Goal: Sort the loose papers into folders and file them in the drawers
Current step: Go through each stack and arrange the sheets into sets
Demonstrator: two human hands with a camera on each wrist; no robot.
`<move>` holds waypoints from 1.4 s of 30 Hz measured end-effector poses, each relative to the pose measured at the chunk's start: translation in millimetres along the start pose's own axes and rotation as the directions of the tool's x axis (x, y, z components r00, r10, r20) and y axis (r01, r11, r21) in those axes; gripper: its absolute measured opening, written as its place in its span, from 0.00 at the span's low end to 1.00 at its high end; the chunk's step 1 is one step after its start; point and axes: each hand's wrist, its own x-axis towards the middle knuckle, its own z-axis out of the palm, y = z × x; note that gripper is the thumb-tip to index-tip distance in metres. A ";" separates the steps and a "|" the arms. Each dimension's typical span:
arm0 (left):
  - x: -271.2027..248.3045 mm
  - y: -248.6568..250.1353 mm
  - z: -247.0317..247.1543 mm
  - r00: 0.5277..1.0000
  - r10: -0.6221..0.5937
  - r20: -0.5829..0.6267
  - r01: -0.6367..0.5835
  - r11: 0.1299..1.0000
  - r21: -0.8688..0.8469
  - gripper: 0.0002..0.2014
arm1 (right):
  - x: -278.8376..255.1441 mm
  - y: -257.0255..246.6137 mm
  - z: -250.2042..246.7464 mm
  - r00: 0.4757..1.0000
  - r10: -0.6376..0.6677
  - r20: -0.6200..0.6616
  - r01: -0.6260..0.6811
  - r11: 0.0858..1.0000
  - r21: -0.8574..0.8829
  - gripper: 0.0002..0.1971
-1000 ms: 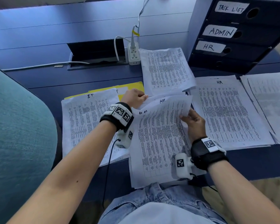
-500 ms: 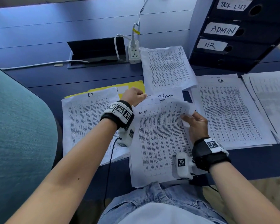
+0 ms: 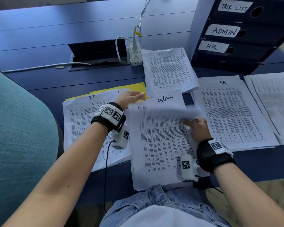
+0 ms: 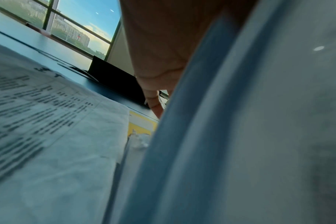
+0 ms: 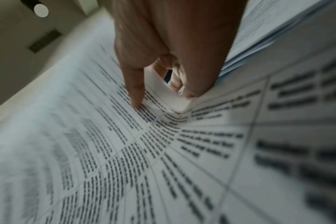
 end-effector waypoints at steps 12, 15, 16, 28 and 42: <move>-30.2 24.2 14.9 0.998 0.019 -0.058 -0.050 0.801 -0.597 0.33 | 6.7 -61.1 -11.8 0.962 -0.161 -0.222 0.160 0.987 -0.021 0.11; -27.5 54.8 32.8 0.967 0.102 -0.232 -0.199 0.873 -0.445 0.07 | 5.7 -92.9 -24.9 0.937 -0.266 -0.224 0.292 0.952 0.093 0.10; -25.4 68.4 37.6 0.941 0.138 -0.310 -0.267 0.864 -0.426 0.07 | 4.5 -105.5 -30.4 0.917 -0.322 -0.236 0.351 0.932 0.092 0.12; 12.5 155.7 136.6 0.913 0.089 -0.399 -0.325 0.749 -0.577 0.18 | 13.6 -123.4 -128.7 0.827 -0.418 -0.375 0.483 0.870 0.096 0.23; 54.8 186.0 204.0 0.893 -0.187 -0.409 0.003 0.912 -0.409 0.20 | 86.3 -96.1 -207.6 0.910 -0.313 -0.273 0.158 0.869 -0.470 0.18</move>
